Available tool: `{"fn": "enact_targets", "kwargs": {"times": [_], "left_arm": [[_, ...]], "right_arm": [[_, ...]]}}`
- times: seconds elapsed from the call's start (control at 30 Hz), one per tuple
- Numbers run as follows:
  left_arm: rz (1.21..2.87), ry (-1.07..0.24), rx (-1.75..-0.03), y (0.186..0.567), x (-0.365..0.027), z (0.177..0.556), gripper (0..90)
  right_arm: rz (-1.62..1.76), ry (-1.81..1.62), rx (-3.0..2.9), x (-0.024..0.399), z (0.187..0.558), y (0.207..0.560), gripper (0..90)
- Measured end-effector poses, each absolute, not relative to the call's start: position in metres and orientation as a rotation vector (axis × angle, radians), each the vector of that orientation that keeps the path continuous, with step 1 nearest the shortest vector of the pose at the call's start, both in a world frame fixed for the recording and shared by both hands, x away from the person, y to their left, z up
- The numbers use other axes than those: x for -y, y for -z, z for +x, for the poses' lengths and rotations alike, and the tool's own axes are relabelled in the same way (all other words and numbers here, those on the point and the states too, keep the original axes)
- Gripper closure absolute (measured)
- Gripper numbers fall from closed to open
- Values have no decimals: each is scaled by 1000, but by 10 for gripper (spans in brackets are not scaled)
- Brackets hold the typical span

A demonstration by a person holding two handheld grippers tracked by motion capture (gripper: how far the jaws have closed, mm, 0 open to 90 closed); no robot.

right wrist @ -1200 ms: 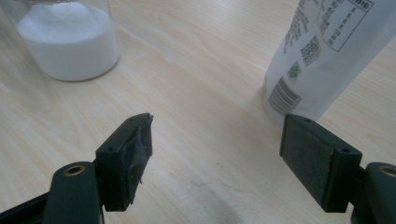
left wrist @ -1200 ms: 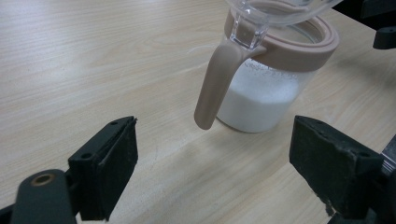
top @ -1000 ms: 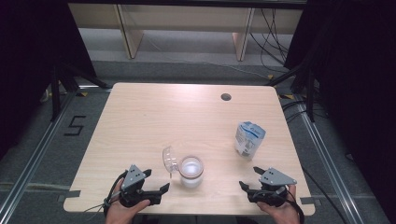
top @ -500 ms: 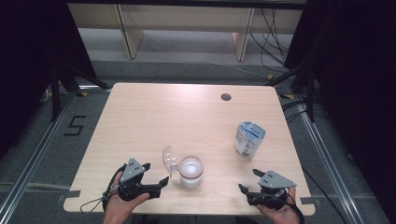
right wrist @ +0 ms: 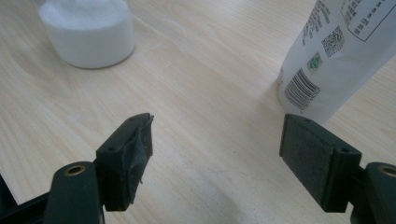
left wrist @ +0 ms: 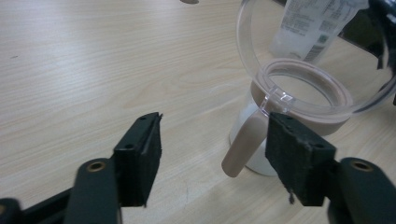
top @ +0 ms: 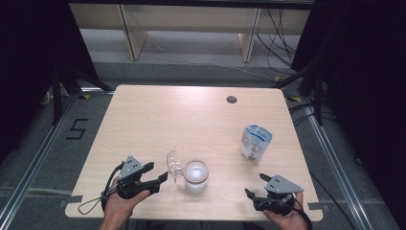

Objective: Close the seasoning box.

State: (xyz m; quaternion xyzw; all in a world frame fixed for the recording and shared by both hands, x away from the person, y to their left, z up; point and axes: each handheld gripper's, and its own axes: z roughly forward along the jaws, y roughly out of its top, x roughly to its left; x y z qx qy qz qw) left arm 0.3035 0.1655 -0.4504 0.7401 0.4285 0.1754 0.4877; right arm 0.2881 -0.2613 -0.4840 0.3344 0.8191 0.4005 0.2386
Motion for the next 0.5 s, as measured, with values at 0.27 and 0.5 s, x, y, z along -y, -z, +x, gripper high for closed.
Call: {"fn": "enact_targets", "kwargs": {"times": [0.27,0.5], "left_arm": [[1799,-482,-945,443,-160,300,796],[1809,-461,-904,440,-146,297,891]], "right_arm": [[910,-1106,-2263,259,288,484,268],[905,-1109,-2264,259,287,484,271]]}}
